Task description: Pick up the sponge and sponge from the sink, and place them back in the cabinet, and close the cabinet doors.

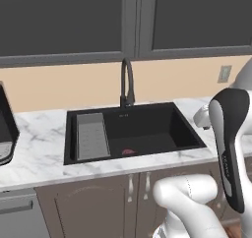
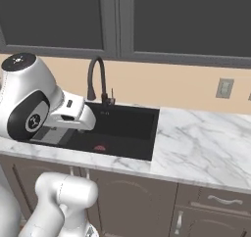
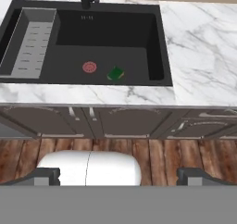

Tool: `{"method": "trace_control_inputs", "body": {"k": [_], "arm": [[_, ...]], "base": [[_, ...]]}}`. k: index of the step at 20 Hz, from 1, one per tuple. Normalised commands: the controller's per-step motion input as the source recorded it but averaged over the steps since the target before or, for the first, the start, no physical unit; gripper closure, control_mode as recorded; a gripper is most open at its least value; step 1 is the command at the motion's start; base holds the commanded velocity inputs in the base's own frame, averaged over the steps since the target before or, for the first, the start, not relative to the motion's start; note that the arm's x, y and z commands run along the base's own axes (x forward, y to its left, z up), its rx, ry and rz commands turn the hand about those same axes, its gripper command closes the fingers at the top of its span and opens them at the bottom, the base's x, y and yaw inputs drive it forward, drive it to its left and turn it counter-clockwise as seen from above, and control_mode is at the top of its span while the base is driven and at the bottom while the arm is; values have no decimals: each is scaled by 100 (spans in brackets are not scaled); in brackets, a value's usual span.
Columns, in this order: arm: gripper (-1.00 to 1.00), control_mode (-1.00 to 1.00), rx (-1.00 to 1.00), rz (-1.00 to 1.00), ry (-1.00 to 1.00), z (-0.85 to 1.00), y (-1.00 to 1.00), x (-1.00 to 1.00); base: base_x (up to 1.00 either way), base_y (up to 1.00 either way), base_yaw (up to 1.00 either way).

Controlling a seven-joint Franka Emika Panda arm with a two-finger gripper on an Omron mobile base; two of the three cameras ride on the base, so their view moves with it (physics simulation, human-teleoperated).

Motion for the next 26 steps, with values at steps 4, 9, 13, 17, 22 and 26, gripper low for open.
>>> {"method": "trace_control_inputs", "body": {"k": [4,9,13,17,22,26], "arm": [[-100,100,0,0,0,0,0,0],[-100,100,0,0,0,0,0,0],[-100,100,0,0,0,0,0,0],[-100,100,0,0,0,0,0,0],[-100,100,0,0,0,0,0,0],[-100,100,0,0,0,0,0,0]], "base": [[28,12,0],[26,15,0],[30,21,0],[38,22,-1],[48,19,-2],[44,12,-2]]}}
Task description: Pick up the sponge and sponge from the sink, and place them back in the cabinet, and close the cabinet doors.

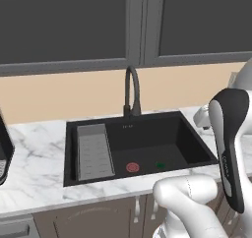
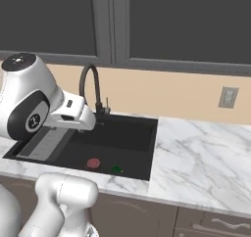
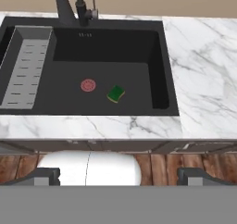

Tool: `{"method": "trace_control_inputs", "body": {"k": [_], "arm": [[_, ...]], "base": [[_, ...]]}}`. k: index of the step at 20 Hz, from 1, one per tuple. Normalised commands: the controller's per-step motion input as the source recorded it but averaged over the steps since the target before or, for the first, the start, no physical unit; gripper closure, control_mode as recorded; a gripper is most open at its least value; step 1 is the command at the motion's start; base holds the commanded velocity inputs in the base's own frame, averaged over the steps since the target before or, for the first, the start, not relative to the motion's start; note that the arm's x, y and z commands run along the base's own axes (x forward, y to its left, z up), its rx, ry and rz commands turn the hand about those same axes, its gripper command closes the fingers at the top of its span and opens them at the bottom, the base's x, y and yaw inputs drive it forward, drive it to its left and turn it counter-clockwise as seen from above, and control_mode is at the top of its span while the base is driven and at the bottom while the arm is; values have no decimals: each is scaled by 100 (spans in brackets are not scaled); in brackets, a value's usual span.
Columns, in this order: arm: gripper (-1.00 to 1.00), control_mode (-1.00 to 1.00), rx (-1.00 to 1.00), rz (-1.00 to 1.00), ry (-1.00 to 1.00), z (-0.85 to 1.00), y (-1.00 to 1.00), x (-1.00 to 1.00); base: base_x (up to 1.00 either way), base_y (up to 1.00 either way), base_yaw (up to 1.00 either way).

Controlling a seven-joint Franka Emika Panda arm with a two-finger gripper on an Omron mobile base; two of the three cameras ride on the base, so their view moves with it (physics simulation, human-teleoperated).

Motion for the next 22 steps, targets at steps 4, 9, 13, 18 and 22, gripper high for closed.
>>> {"method": "trace_control_inputs", "body": {"k": [4,9,13,18,22], "arm": [[-100,100,0,0,0,0,0,0],[-100,100,0,0,0,0,0,0],[-100,100,0,0,0,0,0,0],[-100,100,0,0,0,0,0,0],[-100,100,0,0,0,0,0,0]], "base": [[38,14,-5],[36,13,-5],[37,8,-5],[8,0,0],[0,0,0]]}}
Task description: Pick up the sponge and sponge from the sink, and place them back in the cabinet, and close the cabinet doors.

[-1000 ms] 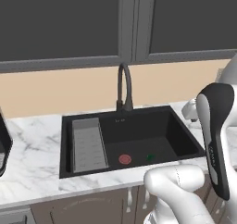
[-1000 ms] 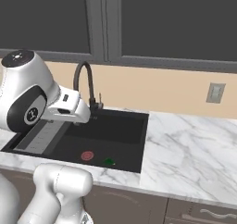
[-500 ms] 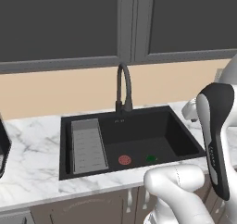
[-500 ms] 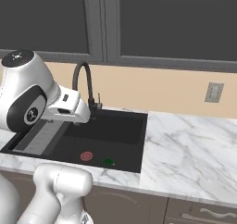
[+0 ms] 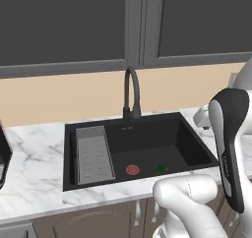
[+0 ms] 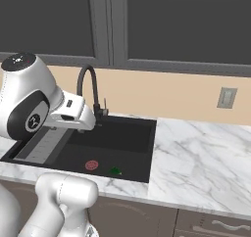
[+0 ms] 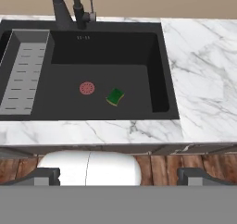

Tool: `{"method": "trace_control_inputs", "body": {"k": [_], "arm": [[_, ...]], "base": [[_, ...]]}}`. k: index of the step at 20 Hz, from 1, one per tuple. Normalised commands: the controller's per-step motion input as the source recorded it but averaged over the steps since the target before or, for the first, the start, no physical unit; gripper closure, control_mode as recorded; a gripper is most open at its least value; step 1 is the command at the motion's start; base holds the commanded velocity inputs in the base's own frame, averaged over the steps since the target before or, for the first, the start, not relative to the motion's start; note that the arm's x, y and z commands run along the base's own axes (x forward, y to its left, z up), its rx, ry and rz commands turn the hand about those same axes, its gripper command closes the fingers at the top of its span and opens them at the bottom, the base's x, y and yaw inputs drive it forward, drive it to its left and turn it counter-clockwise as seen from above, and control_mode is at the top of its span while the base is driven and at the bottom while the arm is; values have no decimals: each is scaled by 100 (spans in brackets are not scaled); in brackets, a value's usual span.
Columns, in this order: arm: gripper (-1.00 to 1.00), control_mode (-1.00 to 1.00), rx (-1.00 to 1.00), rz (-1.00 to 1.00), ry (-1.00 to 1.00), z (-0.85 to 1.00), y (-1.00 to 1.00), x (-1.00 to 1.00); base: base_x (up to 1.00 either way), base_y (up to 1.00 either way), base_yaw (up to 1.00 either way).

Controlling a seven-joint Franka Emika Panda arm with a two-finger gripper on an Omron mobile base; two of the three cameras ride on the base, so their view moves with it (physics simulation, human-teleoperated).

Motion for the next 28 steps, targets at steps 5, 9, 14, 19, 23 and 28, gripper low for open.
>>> {"method": "trace_control_inputs", "body": {"k": [5,9,14,19,23,28], "arm": [[-100,100,0,0,0,0,0,0],[-100,100,0,0,0,0,0,0],[-100,100,0,0,0,0,0,0],[-100,100,0,0,0,0,0,0],[-100,-100,0,0,0,0,0,0],[-100,-100,0,0,0,0,0,13]], "base": [[0,0,0],[0,0,0],[0,0,0],[0,0,0],[0,0,0],[0,0,0]]}}
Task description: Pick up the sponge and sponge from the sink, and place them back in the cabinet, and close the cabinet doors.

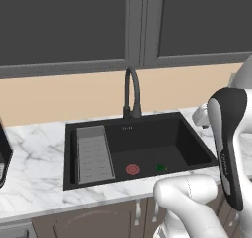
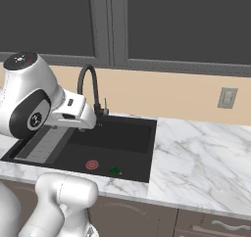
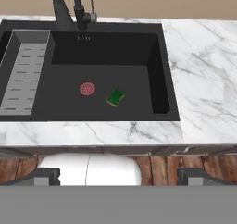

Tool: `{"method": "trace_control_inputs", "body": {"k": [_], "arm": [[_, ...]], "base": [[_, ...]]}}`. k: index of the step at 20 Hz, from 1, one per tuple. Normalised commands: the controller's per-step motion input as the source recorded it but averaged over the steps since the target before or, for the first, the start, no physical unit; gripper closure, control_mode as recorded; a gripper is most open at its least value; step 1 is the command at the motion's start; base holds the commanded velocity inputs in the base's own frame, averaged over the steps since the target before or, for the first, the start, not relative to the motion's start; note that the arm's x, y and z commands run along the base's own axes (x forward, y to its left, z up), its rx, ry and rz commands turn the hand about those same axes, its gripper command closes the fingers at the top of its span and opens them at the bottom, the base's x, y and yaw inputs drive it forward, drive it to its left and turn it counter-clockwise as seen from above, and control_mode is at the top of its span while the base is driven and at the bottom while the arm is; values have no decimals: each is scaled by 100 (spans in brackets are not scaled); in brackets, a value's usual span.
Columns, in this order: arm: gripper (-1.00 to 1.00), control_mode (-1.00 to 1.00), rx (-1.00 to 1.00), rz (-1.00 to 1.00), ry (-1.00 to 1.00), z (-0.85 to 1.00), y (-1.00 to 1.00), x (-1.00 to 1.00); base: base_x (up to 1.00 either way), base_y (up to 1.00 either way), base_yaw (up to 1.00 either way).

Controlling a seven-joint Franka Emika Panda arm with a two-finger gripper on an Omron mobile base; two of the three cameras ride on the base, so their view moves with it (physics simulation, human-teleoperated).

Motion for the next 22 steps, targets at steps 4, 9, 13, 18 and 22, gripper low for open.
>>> {"method": "trace_control_inputs", "body": {"k": [4,9,13,18,22], "arm": [[-100,-100,0,0,0,-1,0,28],[-100,-100,0,0,0,-12,0,31],[-100,-100,0,0,0,-21,0,35],[-100,-100,0,0,0,-18,0,24],[-100,-100,0,0,0,-19,0,23]], "base": [[0,0,0],[0,0,0],[0,0,0],[0,0,0],[0,0,0]]}}
